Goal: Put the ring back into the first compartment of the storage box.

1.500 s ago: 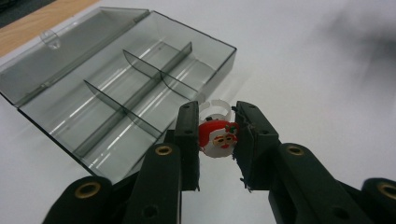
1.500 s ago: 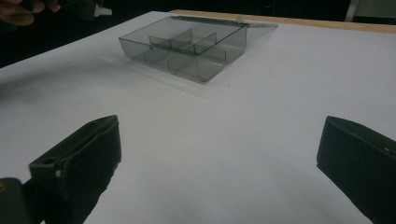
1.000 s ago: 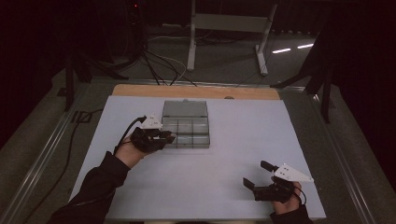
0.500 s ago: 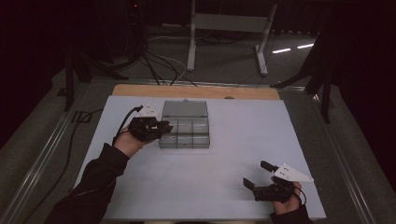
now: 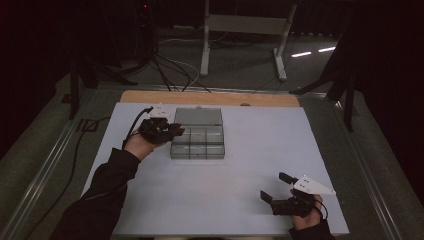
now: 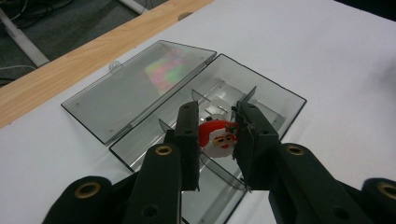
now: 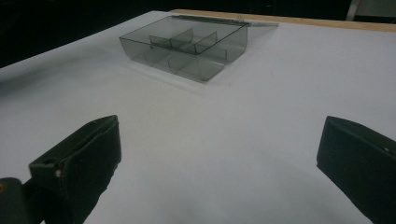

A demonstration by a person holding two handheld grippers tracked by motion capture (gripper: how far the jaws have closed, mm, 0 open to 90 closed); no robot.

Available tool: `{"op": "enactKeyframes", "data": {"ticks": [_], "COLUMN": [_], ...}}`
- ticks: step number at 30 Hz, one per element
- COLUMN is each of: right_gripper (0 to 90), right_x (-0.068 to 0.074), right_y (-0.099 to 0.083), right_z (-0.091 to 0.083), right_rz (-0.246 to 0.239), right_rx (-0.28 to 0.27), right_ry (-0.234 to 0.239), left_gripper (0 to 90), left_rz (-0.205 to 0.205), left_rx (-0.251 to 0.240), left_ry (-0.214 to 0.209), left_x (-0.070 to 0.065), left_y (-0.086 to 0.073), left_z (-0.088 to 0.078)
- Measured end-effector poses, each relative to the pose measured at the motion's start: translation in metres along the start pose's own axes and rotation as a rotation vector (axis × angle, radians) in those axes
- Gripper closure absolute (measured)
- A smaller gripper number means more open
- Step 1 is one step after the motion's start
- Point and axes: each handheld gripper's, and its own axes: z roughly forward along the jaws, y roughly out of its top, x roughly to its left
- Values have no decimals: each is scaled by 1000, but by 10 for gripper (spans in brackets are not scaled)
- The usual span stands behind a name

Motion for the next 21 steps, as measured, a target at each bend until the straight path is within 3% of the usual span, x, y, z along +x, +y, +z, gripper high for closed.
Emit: {"op": "enactKeyframes", "data": {"ticks": [12,21], "right_gripper": [0,0], "right_x": [0,0], "right_y": [0,0], "right_z": [0,0], "right_rz": [0,-1], "right_rx": [-1,-1], "right_ry": [1,2], "left_gripper": [729,728], "left_rz": [-24,-52], "left_rx": [9,16], "left_ry": [6,12], "left_x": [14,22], "left_y": [-1,-10], "left_z": [21,35]}}
